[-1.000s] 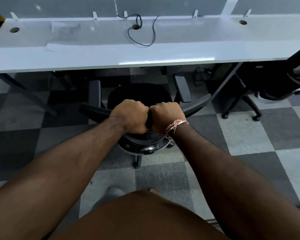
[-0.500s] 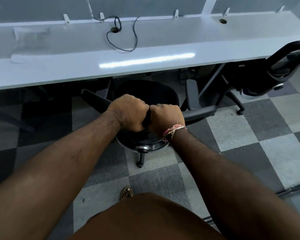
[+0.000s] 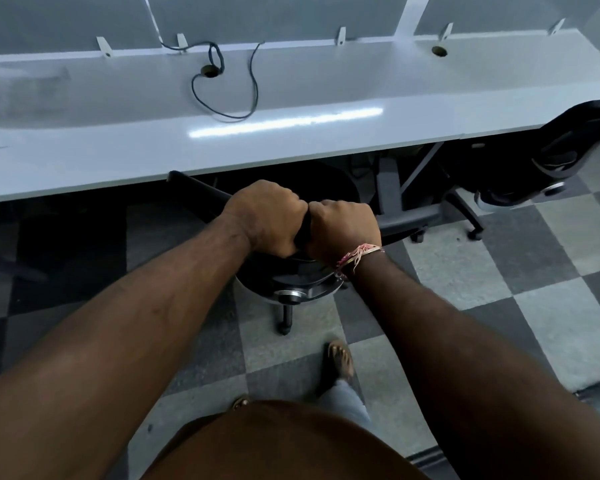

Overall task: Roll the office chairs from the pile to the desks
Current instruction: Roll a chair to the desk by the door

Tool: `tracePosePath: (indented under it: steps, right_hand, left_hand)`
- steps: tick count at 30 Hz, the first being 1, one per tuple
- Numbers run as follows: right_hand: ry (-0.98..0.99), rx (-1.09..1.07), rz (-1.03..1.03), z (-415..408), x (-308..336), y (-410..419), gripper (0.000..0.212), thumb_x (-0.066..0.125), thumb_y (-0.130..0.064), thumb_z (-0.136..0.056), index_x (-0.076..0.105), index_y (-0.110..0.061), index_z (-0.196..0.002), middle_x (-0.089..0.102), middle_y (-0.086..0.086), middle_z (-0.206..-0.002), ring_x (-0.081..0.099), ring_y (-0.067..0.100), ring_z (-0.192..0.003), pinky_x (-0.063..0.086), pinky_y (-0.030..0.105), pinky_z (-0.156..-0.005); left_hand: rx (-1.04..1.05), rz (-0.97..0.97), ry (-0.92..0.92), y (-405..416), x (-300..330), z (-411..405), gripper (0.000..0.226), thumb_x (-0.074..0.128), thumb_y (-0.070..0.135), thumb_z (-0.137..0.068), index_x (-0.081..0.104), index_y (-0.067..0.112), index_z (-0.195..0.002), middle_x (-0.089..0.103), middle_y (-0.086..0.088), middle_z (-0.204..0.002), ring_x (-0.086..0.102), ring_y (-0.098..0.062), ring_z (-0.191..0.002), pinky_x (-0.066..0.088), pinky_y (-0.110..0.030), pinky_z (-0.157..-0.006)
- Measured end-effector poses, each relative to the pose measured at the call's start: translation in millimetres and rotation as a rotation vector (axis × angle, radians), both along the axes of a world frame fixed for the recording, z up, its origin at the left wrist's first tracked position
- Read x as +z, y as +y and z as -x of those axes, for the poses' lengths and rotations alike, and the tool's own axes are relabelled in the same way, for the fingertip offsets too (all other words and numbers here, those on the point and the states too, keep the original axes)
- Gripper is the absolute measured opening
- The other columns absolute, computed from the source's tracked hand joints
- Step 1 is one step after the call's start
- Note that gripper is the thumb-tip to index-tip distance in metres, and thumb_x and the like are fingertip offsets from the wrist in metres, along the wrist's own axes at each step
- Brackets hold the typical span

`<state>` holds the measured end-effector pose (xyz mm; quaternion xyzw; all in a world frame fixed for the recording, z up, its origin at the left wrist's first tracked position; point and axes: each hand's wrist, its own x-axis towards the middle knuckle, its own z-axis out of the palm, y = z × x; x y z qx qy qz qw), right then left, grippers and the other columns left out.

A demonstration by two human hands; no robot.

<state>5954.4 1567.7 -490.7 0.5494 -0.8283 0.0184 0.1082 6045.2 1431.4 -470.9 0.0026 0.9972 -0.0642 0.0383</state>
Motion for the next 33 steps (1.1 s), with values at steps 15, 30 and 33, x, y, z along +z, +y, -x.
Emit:
tracePosePath:
  steps: [15, 30, 33]
  right_hand:
    - [-0.054, 0.287, -0.09, 254.2, 7.2, 17.1, 0.024, 0.062, -0.041, -0.075, 0.045, -0.026, -0.066, 0.063, -0.002, -0.066, 0.061, 0.027, -0.055, 0.033, 0.027, -0.05]
    - [-0.13, 0.39, 0.067, 282.6, 2.9, -35.8, 0.018, 0.073, -0.026, -0.063, 0.057, -0.017, -0.065, 0.058, 0.003, -0.055, 0.056, 0.029, -0.046, 0.025, 0.026, -0.049]
    - [-0.118, 0.394, 0.073, 282.6, 4.6, -38.1, 0.02, 0.073, -0.025, -0.062, 0.055, -0.016, -0.063, 0.056, 0.003, -0.053, 0.053, 0.029, -0.044, 0.025, 0.026, -0.049]
  left_hand:
    - [0.351, -0.073, 0.0, 59.9, -0.2, 218.1, 0.024, 0.061, 0.049, -0.08, 0.06, 0.025, -0.081, 0.068, 0.002, -0.078, 0.062, -0.025, -0.069, 0.044, -0.032, -0.062]
    - [0.383, -0.023, 0.012, 1.8, -2.5, 241.6, 0.035, 0.064, 0.053, -0.071, 0.067, 0.02, -0.084, 0.07, 0.001, -0.079, 0.067, -0.028, -0.069, 0.047, -0.034, -0.062]
    - [0.355, -0.016, 0.04, -1.8, -2.1, 240.0, 0.035, 0.067, 0.053, -0.072, 0.065, 0.019, -0.081, 0.069, 0.001, -0.078, 0.066, -0.028, -0.067, 0.044, -0.033, -0.06]
